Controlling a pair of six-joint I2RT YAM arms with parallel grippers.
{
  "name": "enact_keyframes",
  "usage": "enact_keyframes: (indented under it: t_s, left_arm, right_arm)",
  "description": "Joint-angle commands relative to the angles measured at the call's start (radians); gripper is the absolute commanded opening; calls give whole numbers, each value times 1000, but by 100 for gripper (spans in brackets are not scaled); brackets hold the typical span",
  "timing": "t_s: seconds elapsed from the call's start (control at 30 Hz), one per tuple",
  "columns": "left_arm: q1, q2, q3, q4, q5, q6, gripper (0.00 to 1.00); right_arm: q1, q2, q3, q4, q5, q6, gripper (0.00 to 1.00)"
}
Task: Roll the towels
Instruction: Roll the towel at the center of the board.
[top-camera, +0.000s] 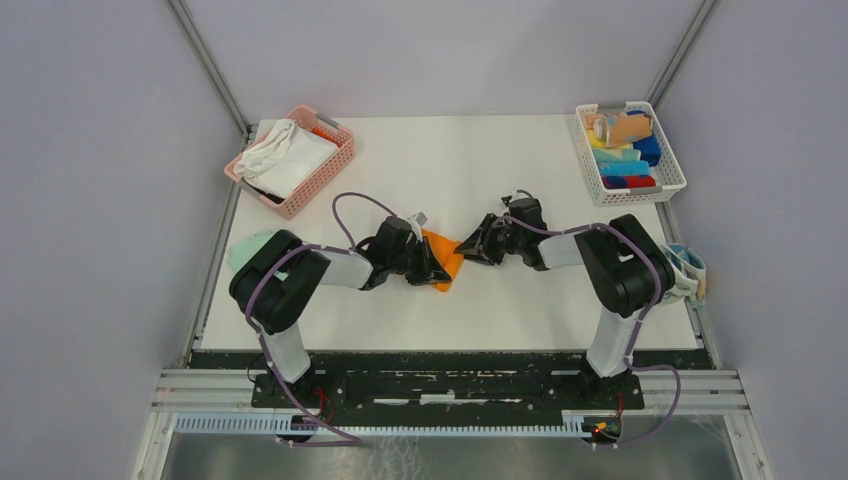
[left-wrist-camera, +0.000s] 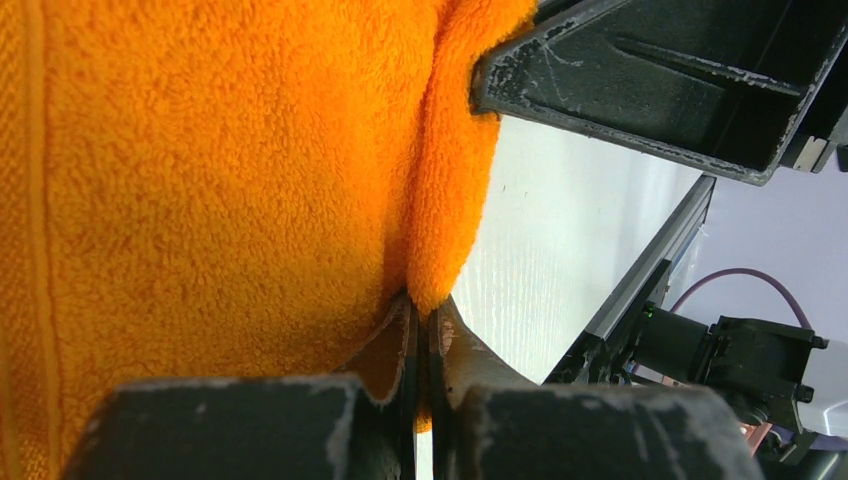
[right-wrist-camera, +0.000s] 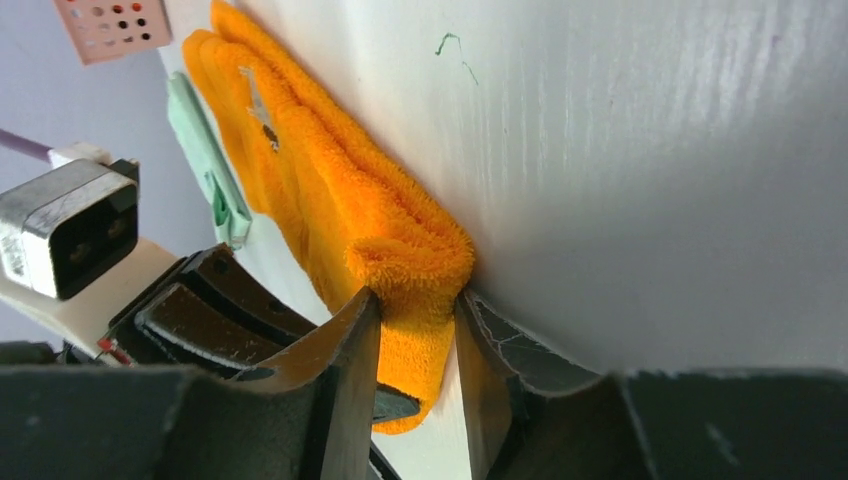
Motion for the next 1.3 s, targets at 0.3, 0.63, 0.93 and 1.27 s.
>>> enact_keyframes:
  t_s: [0.3, 0.63, 0.93, 1.27]
  left_arm:
    - [-9, -74, -34, -228, -97, 60, 25]
    - [-240, -364, 83, -601, -660, 192, 54]
    - [-512, -305, 217, -542, -1079, 426, 49]
    - [-573, -100, 269, -404, -1164, 664, 44]
  right_arm:
    - [146, 77, 310, -813, 444, -268, 40]
    - [226, 110, 424, -953, 538, -289, 27]
    - [228, 106, 456, -962, 505, -284, 27]
    - [227, 107, 460, -962, 480, -283, 27]
